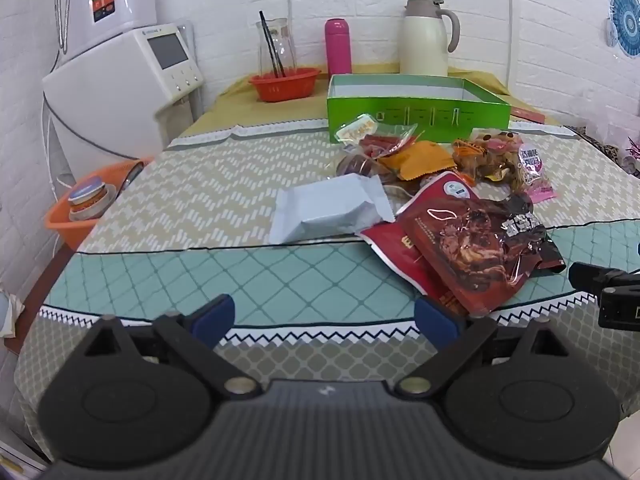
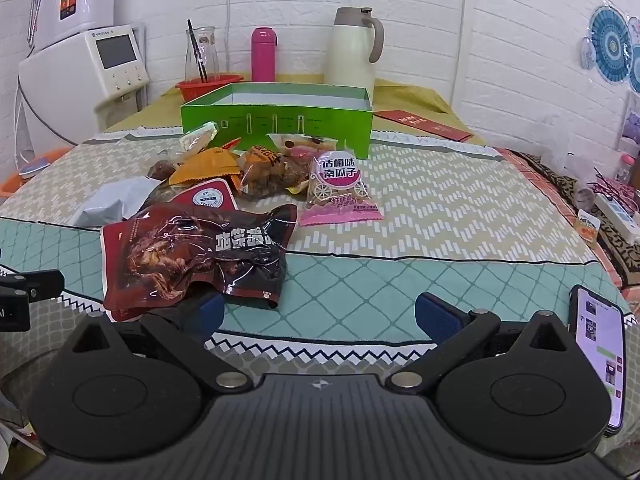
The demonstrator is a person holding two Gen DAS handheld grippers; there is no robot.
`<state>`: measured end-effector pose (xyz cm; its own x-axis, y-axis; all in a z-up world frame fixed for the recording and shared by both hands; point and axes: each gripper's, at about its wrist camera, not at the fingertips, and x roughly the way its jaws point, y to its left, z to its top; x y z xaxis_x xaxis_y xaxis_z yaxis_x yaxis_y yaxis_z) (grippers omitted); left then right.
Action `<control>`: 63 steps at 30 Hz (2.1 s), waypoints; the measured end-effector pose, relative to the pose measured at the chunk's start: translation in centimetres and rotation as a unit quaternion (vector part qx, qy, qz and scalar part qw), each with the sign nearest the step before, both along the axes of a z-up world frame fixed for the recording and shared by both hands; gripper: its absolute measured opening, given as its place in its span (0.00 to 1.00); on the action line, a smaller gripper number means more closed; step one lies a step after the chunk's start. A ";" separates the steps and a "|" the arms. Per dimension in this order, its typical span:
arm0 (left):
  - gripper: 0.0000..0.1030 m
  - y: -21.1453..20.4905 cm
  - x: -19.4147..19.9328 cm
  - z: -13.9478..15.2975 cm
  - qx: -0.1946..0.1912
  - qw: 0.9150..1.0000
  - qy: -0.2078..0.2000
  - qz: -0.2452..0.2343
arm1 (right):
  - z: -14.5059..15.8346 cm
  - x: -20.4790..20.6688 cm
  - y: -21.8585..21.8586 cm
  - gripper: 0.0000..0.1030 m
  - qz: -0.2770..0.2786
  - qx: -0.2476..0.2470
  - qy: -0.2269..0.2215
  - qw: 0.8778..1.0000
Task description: Organize snacks
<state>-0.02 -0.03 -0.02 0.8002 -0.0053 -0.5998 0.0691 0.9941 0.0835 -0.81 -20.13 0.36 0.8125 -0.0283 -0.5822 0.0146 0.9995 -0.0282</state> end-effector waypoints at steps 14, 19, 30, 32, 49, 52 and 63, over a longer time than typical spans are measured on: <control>0.93 -0.3 0.4 0.1 -0.007 1.000 0.007 -0.013 | -0.1 0.8 0.5 1.00 0.001 -0.002 0.010 1.000; 0.93 -0.4 0.5 -0.1 -0.007 1.000 0.008 -0.016 | -0.3 0.6 0.4 1.00 0.002 -0.001 0.010 1.000; 0.93 -0.4 0.4 -0.1 -0.008 1.000 0.010 -0.012 | -0.2 0.5 0.5 1.00 0.006 -0.002 0.006 1.000; 0.93 -0.4 0.4 -0.1 -0.008 1.000 0.010 -0.013 | -0.2 0.5 0.5 1.00 0.006 -0.001 0.005 1.000; 0.93 -0.4 0.5 -0.1 -0.012 1.000 0.010 -0.014 | -0.3 0.6 0.8 1.00 0.015 -0.005 0.010 1.000; 0.93 -0.4 0.5 -0.1 -0.011 1.000 0.010 -0.014 | -0.2 0.6 0.8 1.00 0.016 -0.005 0.010 1.000; 0.93 -0.4 0.5 -0.1 -0.014 1.000 0.008 -0.014 | -0.2 0.7 0.8 1.00 0.017 -0.005 0.012 1.000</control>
